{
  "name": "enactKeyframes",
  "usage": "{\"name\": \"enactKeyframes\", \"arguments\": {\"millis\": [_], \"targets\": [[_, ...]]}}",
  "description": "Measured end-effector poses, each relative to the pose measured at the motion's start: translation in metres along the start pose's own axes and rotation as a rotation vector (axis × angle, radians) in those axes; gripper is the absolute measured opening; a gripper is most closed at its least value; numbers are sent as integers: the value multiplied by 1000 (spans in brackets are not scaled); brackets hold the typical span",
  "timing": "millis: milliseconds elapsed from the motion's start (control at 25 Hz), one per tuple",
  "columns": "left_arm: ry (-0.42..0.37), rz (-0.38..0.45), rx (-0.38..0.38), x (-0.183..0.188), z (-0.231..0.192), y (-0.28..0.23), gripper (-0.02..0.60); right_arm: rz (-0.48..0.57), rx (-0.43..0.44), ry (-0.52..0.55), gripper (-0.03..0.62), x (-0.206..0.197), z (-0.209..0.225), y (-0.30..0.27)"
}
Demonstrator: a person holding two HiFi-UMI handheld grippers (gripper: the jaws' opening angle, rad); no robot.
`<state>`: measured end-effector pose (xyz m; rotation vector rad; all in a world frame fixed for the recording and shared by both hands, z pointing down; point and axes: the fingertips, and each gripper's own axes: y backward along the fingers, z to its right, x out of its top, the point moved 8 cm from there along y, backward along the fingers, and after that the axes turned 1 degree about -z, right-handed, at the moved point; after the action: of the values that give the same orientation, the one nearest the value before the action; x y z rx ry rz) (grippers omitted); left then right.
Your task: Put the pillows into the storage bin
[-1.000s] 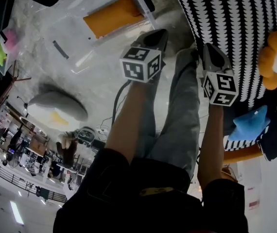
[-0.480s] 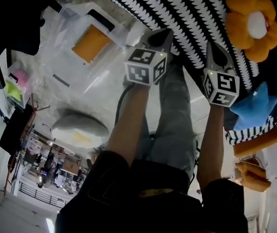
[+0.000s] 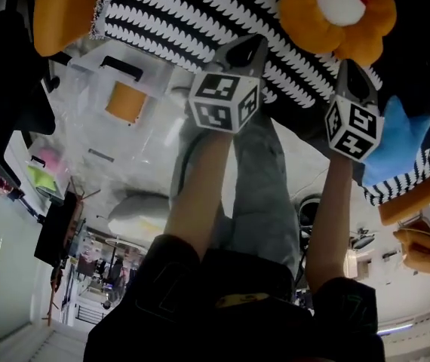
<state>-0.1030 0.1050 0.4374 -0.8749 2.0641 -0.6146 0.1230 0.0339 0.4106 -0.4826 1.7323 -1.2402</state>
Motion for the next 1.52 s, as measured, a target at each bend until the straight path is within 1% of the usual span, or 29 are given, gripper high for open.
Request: {"name": "enactKeyframes", "arguments": {"millis": [40,120,240,280,320,360,400,480,560,600,640,720,840,920,1000,1040,1120,1200,1360,1520], "targets": [[-6,-2,1,2,6,-8,26,-3,-11,-27,42,-1,11,-2],[-21,-24,1,4,17,-24,161,-5,-12,-84,124,-6,30,-7],[-46,-67,-1,6,26,-47,210,-7,3,-136,204,-7,52,-18],[-50,-75,1,8,26,-53,236,-16,6,-145,236,-6,57,-23],[-49,-80,3,9,26,-60,285,-30,6,-151,274,-4,62,-29],[-48,-89,7,10,26,-66,316,-46,6,-155,319,-2,66,-35],[-53,-106,18,9,26,-73,325,-61,12,-158,341,-2,69,-39],[-78,-160,52,5,27,-84,325,-86,40,-161,350,-4,72,-47],[-98,-206,66,-1,25,-93,322,-111,73,-163,350,-7,69,-57],[-101,-221,60,-2,23,-96,290,-121,88,-167,350,-8,67,-62],[-100,-231,49,-2,20,-99,271,-127,103,-171,350,-8,64,-68],[-91,-242,21,-1,15,-102,258,-138,137,-182,341,-7,63,-74],[-70,-245,-19,-1,19,-101,219,-157,178,-165,268,-5,65,-69],[-70,-248,-33,-3,23,-99,196,-161,180,-125,195,-4,61,-64],[-93,-249,-47,-3,26,-97,167,-154,173,-90,123,-1,56,-60],[-106,-248,-57,-1,26,-96,156,-149,166,-68,99,2,54,-59],[-112,-241,-82,6,25,-91,130,-137,146,-19,76,11,47,-55],[-119,-229,-86,12,22,-82,115,-122,137,7,66,17,38,-50],[-139,-196,-49,7,18,-58,109,-105,158,18,60,11,17,-33],[-150,-166,-18,8,-16,-27,109,-91,205,48,60,11,-27,-25]]}}
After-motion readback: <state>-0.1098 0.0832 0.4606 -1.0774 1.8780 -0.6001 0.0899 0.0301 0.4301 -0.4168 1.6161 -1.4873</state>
